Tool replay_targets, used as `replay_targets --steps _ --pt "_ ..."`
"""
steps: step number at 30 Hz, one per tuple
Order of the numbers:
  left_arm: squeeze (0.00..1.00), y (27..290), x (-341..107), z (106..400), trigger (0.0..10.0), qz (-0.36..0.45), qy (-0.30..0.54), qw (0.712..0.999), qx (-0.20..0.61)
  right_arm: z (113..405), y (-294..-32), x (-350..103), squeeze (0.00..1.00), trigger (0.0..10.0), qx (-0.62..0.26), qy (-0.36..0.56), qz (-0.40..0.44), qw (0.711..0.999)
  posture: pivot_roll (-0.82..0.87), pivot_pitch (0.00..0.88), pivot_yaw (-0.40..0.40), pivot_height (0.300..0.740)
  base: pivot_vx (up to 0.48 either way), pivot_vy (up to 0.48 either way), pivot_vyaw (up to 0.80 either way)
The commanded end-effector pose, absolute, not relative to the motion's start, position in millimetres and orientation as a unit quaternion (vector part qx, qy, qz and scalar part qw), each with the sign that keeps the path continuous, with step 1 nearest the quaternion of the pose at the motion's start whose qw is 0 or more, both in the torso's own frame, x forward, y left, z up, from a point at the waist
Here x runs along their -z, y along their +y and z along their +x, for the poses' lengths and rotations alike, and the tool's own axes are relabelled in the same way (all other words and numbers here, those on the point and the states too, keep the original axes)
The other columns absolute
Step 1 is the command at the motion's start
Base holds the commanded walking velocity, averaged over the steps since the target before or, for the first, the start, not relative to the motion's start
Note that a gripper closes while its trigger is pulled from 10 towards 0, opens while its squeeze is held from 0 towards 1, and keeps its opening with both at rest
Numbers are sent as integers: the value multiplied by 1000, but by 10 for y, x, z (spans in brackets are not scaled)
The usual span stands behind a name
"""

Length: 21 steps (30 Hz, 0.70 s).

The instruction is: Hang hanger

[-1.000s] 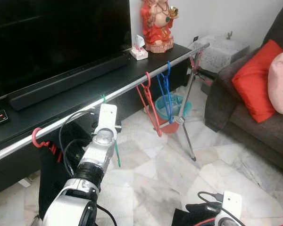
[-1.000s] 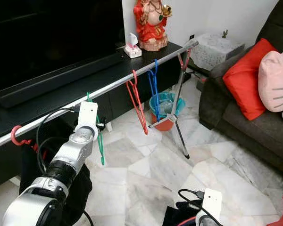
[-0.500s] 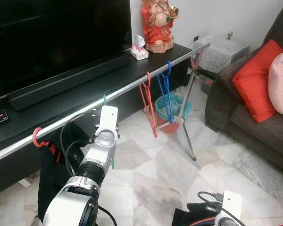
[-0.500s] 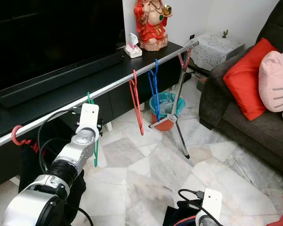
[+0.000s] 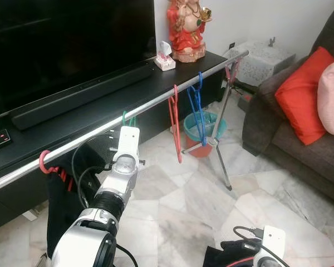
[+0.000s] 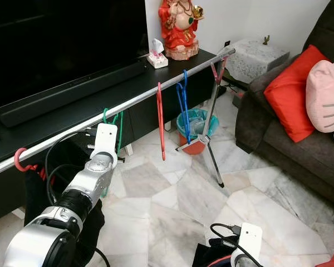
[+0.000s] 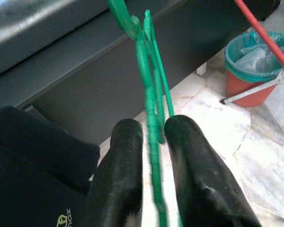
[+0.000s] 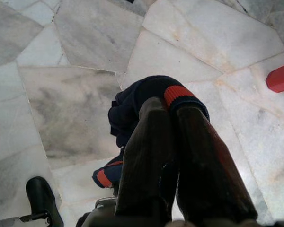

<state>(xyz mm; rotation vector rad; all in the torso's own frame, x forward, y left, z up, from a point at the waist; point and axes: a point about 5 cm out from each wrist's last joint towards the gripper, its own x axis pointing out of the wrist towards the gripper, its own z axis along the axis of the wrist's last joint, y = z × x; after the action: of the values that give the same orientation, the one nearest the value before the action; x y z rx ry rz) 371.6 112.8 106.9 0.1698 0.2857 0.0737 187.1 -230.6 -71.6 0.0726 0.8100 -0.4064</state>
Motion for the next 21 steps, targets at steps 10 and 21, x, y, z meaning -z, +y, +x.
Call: replay_targets --steps 10,21 --pt "0 1145 -1092 3725 0 77 133 987 -45 1893 -2292 705 0 10000 195 386 35 901 72 0 28 732 0 0 0" --pt "0 1119 -1158 3731 0 56 104 992 -41 1884 -2290 709 0 10000 193 386 34 901 71 0 30 732 0 0 0"
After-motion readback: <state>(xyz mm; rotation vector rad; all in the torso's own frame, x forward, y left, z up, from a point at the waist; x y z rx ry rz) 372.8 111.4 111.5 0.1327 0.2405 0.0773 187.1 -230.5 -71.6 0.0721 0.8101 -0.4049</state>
